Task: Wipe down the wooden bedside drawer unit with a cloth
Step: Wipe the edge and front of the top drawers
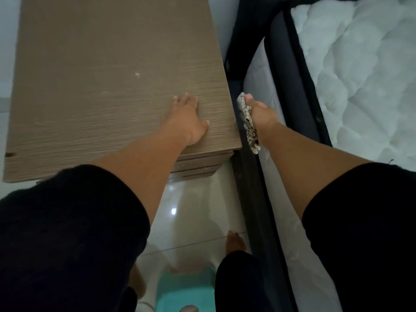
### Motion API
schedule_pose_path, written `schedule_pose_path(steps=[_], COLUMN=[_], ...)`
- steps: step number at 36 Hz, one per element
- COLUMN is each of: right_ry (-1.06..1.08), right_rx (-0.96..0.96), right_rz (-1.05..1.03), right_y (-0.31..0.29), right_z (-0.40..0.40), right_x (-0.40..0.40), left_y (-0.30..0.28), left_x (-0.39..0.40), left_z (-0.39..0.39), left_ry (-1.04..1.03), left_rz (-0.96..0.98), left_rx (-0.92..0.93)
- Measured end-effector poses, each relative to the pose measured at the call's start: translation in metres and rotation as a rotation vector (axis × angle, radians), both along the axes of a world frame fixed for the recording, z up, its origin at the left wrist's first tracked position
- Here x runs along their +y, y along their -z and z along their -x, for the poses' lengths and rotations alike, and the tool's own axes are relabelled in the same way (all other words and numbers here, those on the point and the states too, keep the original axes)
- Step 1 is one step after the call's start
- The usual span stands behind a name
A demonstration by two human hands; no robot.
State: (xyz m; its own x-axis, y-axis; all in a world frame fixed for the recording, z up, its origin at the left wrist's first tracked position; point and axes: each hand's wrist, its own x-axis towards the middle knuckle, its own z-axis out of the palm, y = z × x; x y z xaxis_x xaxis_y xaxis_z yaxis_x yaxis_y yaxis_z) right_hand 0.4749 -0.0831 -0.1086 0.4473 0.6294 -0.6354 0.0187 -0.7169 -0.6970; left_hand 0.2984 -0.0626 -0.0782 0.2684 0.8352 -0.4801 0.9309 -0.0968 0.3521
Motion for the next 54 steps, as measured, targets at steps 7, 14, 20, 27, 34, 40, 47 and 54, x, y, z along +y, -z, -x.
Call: schedule_pose_path(steps=[7,14,20,27,34,40,47,54], right_ry=[-0.022,-0.141,-0.226,-0.322,-0.307,-0.266,-0.26,-0.187], right_rx=[0.172,0.271,0.352,0.33,0.354,0.361,0.364,0.244], right_rz=[-0.097,-0.154,-0.404,-0.497,-0.551,-0.583,-0.61,-0.694], right_y=[0.016,0.045,0.046,0.05,0.057,0.059,0.06,0.065], right_z=[-0.014,-0.019,-0.014,-0.018,-0.017,-0.009,-0.006,0.004], right_x=[0.037,0.05,0.048,0.063,0.053,0.029,-0.009,-0.046], left_y=[0.005,0.022,0.023,0.036,0.038,0.038,0.038,0.035], left_x=[0.045,0.063,0.064,0.084,0.071,0.05,0.023,-0.015], left_z=[-0.025,-0.027,-0.031,-0.035,-0.031,-0.013,0.009,0.043], left_ry=[0.149,0.24,0.219,0.211,0.183,0.129,0.085,0.029], left_rz=[-0.064,-0.191,-0.447,-0.551,-0.526,-0.501,-0.504,-0.527], left_rx=[0.027,0.11,0.122,0.096,0.072,0.014,-0.004,-0.018])
